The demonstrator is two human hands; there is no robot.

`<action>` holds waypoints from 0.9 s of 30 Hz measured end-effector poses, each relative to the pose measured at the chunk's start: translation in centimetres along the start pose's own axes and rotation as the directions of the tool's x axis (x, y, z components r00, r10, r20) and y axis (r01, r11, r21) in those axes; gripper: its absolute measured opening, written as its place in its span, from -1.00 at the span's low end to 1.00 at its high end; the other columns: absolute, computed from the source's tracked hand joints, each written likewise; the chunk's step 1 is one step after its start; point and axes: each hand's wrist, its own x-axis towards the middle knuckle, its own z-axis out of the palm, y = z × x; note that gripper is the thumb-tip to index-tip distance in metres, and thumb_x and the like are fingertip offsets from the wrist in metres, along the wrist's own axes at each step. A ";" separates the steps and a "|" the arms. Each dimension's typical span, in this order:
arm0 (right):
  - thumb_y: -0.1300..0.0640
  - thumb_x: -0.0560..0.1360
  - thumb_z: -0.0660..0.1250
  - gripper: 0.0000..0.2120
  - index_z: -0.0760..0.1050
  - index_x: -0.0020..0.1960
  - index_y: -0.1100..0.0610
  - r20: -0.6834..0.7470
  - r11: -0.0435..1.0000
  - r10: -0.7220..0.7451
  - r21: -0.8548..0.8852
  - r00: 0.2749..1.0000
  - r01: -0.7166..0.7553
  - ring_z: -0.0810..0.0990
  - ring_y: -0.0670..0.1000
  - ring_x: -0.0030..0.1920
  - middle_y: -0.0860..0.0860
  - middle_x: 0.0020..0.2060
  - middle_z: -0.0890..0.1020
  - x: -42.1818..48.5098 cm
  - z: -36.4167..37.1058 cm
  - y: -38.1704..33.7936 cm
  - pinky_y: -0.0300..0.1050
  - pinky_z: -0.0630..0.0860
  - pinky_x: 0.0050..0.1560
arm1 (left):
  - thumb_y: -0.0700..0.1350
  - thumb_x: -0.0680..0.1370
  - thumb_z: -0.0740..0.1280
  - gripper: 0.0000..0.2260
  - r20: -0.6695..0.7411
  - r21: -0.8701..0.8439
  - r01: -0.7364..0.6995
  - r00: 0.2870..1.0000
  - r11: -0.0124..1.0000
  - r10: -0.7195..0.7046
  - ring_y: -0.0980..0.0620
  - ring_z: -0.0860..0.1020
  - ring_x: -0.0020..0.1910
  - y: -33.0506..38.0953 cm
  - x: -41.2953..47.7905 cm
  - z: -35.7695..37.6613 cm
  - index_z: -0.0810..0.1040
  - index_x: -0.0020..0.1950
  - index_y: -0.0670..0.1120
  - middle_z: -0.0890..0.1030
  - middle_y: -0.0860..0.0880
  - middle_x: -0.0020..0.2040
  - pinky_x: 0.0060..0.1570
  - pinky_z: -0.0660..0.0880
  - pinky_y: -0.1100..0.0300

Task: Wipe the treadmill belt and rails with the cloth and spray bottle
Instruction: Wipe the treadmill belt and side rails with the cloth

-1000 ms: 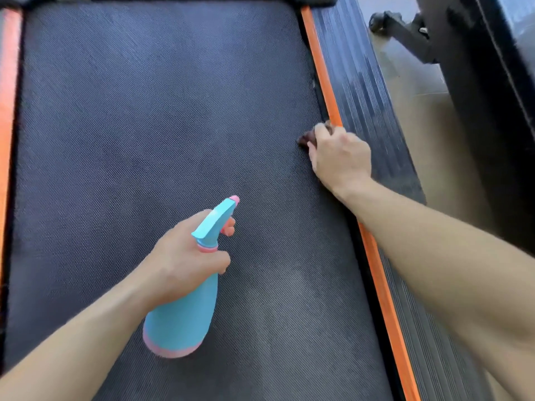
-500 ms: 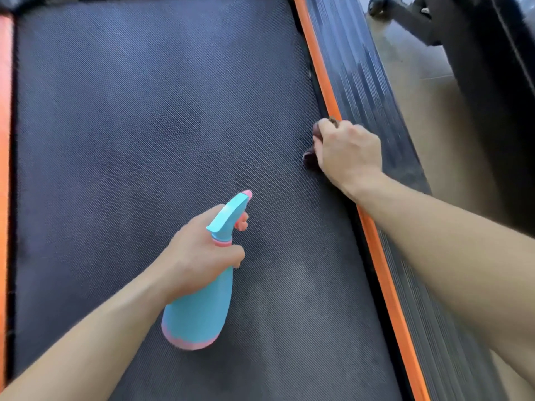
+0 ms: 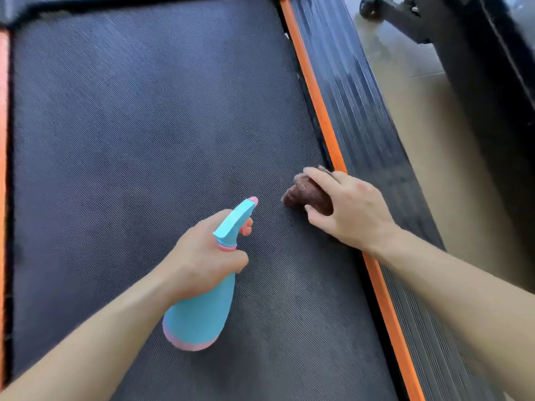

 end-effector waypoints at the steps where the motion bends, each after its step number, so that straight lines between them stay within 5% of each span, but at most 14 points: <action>1: -0.11 0.40 0.45 -0.26 0.27 0.52 -0.09 0.086 0.996 -0.080 0.045 0.993 0.076 0.61 0.13 0.06 -0.01 0.12 0.63 0.8 -0.6 -0.2 0.03 0.57 0.00 | -0.02 0.21 0.37 -0.43 -0.007 -0.003 0.009 1.000 1.000 -0.009 0.08 0.63 0.03 0.0 -0.1 -0.2 0.58 0.24 0.22 0.68 0.18 0.08 0.13 0.60 0.02; 4: 0.08 0.38 0.47 -0.22 0.18 0.49 -0.13 0.337 0.947 -0.284 -0.048 0.898 0.317 0.49 0.06 0.12 -0.09 0.09 0.60 3.3 -1.4 -1.2 0.06 0.41 0.17 | -0.02 0.21 0.38 -0.46 -0.035 -0.016 0.038 0.999 0.999 -0.039 0.15 0.62 -0.01 0.1 -0.3 -0.9 0.60 0.19 0.23 0.67 0.26 0.09 0.06 0.58 0.12; 7: 0.21 0.32 0.45 -0.39 0.45 0.28 -0.21 0.298 0.796 -0.499 -0.214 0.814 0.567 0.43 0.06 0.13 -0.19 0.08 0.57 3.8 -0.8 -1.7 0.10 0.31 0.16 | -0.04 0.18 0.40 -0.49 -0.073 -0.037 0.064 0.995 0.997 -0.066 0.11 0.64 0.01 0.1 -0.6 -1.7 0.61 0.12 0.25 0.67 0.25 0.08 0.05 0.59 0.08; 9: 0.13 0.27 0.47 -0.32 0.43 0.33 -0.27 0.328 0.803 -0.483 -0.203 0.812 0.560 0.39 0.14 0.28 -0.07 0.26 0.48 3.3 -0.7 -1.6 0.18 0.30 0.25 | -0.04 0.18 0.41 -0.52 -0.090 -0.046 0.068 0.993 0.997 -0.072 0.11 0.63 0.00 -0.2 -0.7 -2.0 0.60 0.07 0.28 0.68 0.24 0.07 0.04 0.58 0.08; 11: -0.14 0.23 0.42 -0.18 0.28 0.47 -0.28 0.359 0.895 -0.336 -0.166 0.871 0.414 0.24 0.22 0.44 0.05 0.46 0.29 2.3 -0.8 -1.7 0.24 0.26 0.36 | -0.04 0.18 0.41 -0.51 -0.093 -0.050 0.068 0.993 0.996 -0.073 0.15 0.62 -0.01 -0.4 -0.9 -2.1 0.58 0.06 0.33 0.68 0.27 0.06 0.02 0.56 0.11; 14: -0.47 0.38 0.13 -0.19 0.27 0.53 -0.09 0.094 0.983 0.040 -0.184 0.995 -0.023 0.40 0.29 0.32 0.14 0.41 0.36 0.8 -0.8 -3.2 0.22 0.48 0.24 | -0.04 0.18 0.41 -0.54 -0.086 -0.044 0.073 0.993 0.996 -0.076 0.12 0.62 0.03 -0.8 -1.5 -2.0 0.61 0.06 0.25 0.68 0.24 0.07 0.02 0.56 0.12; 16: -0.45 0.52 0.01 -0.23 0.25 0.52 0.04 0.027 0.927 0.315 -0.225 0.949 -0.301 0.55 0.30 0.12 0.16 0.29 0.42 0.8 -0.6 -4.7 0.14 0.53 0.03 | -0.04 0.19 0.40 -0.53 -0.081 -0.036 0.069 0.994 0.997 -0.072 0.07 0.63 0.07 -0.9 -1.8 -1.9 0.62 0.09 0.21 0.69 0.17 0.07 0.07 0.58 0.07; 19: -0.45 0.52 0.06 -0.18 0.22 0.49 0.17 0.098 0.903 0.421 -0.137 0.902 -0.406 0.59 0.30 0.08 0.19 0.26 0.37 1.9 0.6 -6.7 0.10 0.52 0.05 | -0.04 0.20 0.40 -0.51 -0.074 -0.021 0.074 0.994 0.997 -0.075 0.07 0.63 0.09 -1.0 -2.1 -2.0 0.61 0.12 0.22 0.68 0.20 0.09 0.12 0.58 0.07; 23: -0.14 0.46 0.38 -0.34 0.30 0.41 0.19 0.183 0.960 0.278 -0.073 0.943 -0.269 0.37 0.33 0.29 0.24 0.41 0.23 4.4 1.9 -7.6 0.12 0.41 0.29 | -0.03 0.21 0.40 -0.50 -0.088 -0.023 0.070 0.993 0.997 -0.072 0.16 0.61 -0.04 -1.2 -2.5 -2.4 0.60 0.12 0.27 0.68 0.21 0.07 0.01 0.56 0.14; 27: 0.24 0.36 0.35 -0.30 0.32 0.48 0.05 0.277 0.982 -0.176 0.110 0.945 0.150 0.39 0.26 0.23 0.11 0.48 0.22 4.5 1.4 -5.2 0.22 0.47 0.27 | -0.04 0.20 0.40 -0.42 -0.109 -0.029 0.074 0.991 0.997 -0.077 0.13 0.60 -0.07 -1.5 -2.8 -2.9 0.58 0.22 0.26 0.68 0.20 0.07 0.03 0.56 0.11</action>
